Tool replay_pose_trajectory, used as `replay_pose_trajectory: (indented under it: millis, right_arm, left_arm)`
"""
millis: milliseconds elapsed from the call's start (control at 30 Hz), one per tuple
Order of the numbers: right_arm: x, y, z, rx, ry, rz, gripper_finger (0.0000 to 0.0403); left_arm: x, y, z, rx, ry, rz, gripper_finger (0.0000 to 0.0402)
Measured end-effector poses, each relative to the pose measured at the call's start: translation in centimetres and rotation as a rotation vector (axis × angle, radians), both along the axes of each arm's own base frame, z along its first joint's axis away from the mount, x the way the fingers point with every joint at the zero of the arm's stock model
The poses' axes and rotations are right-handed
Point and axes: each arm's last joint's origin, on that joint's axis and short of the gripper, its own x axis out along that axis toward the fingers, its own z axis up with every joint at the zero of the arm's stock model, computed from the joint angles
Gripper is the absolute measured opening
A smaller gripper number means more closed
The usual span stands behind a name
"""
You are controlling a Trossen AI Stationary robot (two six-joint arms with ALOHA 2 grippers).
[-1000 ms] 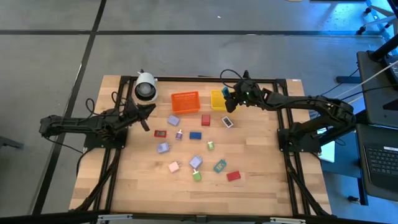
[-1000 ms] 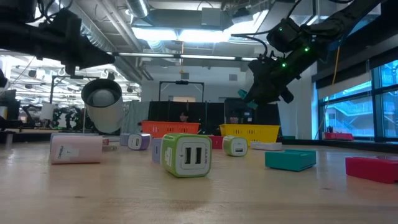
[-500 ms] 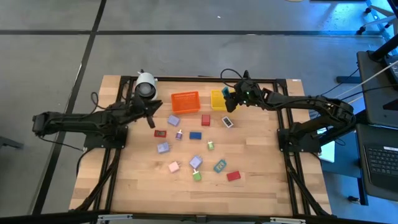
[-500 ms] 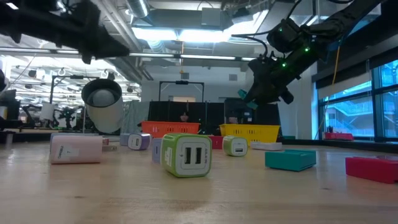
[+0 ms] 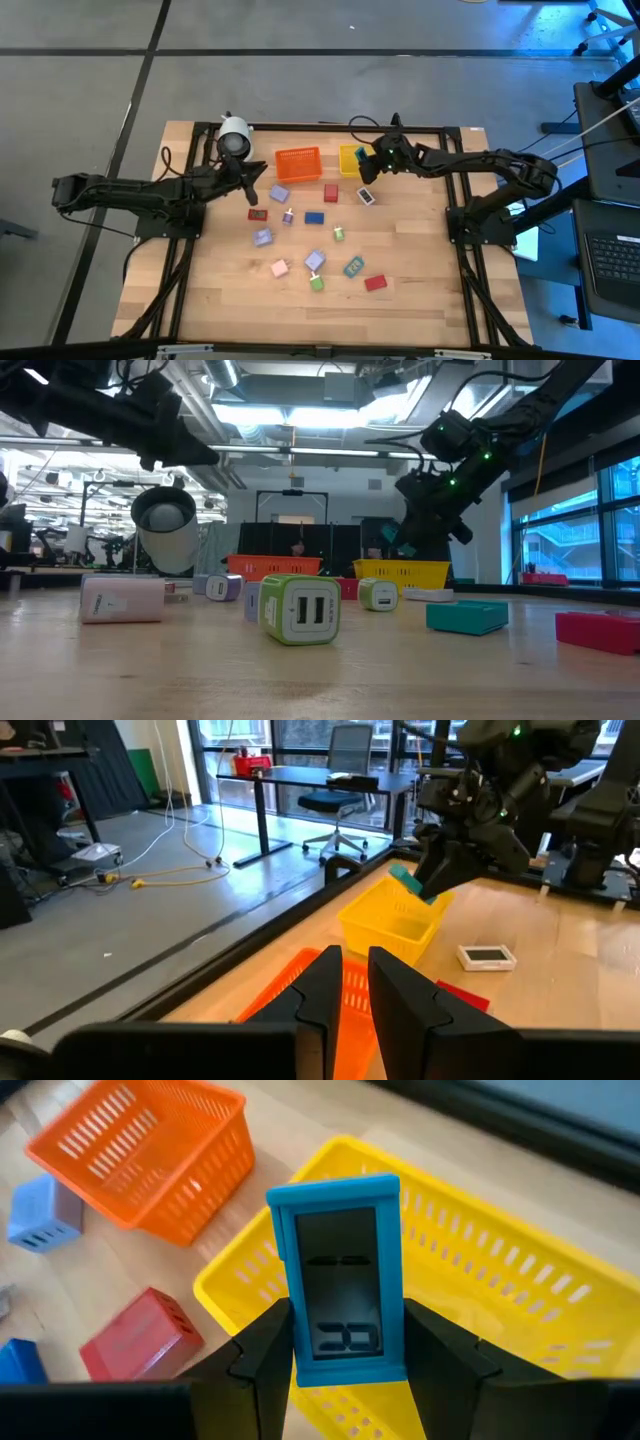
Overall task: Pick & Place Office items
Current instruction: Put the top blue digital clock into the yellow bin
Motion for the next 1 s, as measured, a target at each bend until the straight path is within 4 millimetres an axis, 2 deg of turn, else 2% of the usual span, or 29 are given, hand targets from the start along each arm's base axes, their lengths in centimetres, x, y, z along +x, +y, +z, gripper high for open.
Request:
replay_pose_trajectory:
  millis: [333,567,800,1000]
  right_arm:
    - [-0.4,-0.6,-0.4,0.051,0.004,-0.034,0.016]
    - [-1.0,-1.0,-0.5,0.108,0.075,-0.067,0.016]
    - [0.1,-1.6,1.7,0.098,0.091,-0.056,0.016]
    - [0.9,-2.3,1.6,0.158,0.163,-0.064,0.016]
  left_arm:
    - [0.0,0.0,0.0,0.0,0.0,0.0,0.005]
    - [0.0,0.0,0.0,-0.005,-0.004,0.0,0.005]
    - [0.0,0.0,0.0,-0.006,-0.004,-0.001,0.005]
    - [0.0,0.0,0.0,-0.006,-0.004,-0.001,0.005]
